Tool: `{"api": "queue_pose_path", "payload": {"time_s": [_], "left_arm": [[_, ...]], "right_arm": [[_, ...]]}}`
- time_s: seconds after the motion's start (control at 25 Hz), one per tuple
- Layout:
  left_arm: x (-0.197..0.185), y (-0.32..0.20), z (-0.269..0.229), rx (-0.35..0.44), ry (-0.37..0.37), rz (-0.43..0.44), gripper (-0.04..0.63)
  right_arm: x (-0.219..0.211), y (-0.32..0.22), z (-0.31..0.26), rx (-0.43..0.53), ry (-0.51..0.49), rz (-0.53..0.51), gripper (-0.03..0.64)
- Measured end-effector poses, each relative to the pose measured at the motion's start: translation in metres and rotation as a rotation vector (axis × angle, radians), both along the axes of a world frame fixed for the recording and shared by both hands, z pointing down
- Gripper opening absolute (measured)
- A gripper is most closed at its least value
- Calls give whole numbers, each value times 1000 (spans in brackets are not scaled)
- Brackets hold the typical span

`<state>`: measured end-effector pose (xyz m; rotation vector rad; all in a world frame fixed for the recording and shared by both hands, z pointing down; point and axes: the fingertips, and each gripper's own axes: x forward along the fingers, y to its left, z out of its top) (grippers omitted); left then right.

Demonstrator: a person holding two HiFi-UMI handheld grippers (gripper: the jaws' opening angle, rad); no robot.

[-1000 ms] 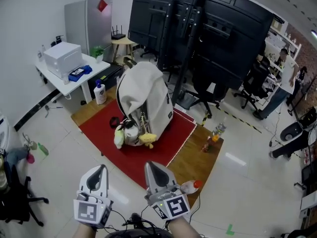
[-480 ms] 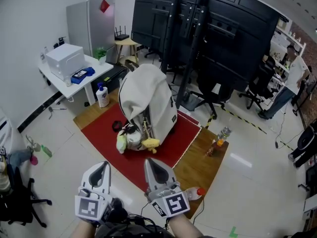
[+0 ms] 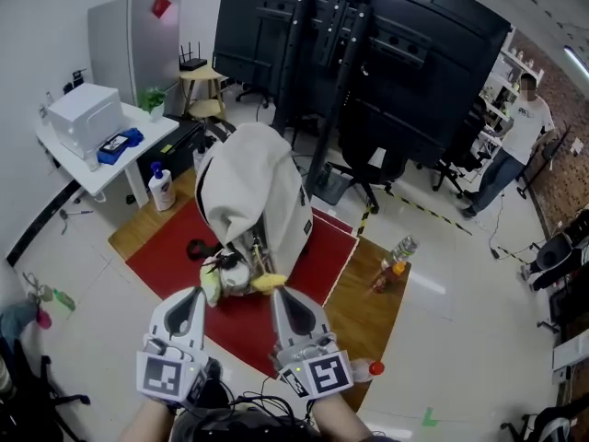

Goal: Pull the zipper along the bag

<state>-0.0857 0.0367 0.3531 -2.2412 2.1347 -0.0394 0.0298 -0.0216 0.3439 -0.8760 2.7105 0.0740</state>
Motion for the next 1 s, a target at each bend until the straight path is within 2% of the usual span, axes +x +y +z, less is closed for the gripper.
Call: {"api": "queue_pose_path", "payload": {"time_s": [0.32, 0.56, 0.76, 1.0], "left_arm": [[-41, -72, 8, -3, 34, 104, 32], [-68, -112, 9, -1, 43, 159, 32], [-72, -135, 15, -11, 12, 241, 32], [-70, -154, 25, -26, 21, 354, 32]], "right_arm": [[-32, -56, 8, -25, 25, 92, 15], [-40, -86, 6, -29, 17, 152, 15], [-46, -99, 18, -72, 44, 187, 15], [-73, -107, 46, -165, 112, 155, 15]]}}
